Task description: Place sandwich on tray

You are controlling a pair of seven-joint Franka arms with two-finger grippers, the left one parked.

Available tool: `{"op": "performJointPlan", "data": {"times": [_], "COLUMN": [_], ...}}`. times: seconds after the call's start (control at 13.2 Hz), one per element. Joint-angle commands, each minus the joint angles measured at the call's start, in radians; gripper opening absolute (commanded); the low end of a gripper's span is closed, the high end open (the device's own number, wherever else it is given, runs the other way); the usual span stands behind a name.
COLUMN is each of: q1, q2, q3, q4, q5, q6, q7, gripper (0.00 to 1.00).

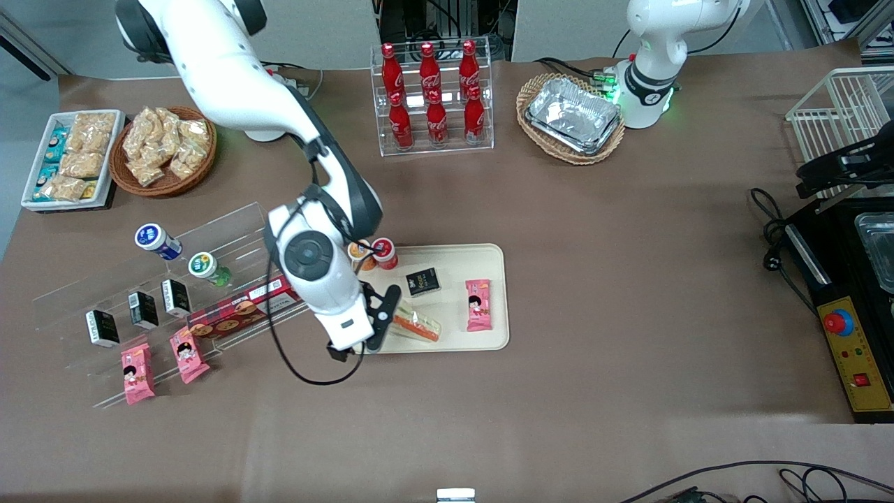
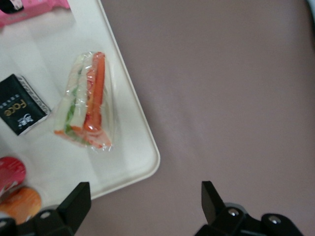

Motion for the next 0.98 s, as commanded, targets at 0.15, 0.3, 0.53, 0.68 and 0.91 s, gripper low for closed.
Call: {"op": "performJointPlan", "data": {"times": [0.15,0.3,0.53,0.68,0.91], "q1": [-0.102,-0.146,-0.217,-0.225,-0.263], "q2": [-0.164,-0.189,-0.252,-0.285,-0.355], "q3": [0.002,-0.004,-0.001,-0.022,-0.056], "q4": [-0.007,-0.004,-0.004,-0.001,-0.003], "q5": [0.013,0.02,0.059,0.067,0.094], "q6": [-0.093,-0.096,-0.185,-0.266,-0.339], "q7": [0.015,0.026,0.171,0.327,0.434], "gripper": [1.0,1.0,1.0,1.0,1.0]}}
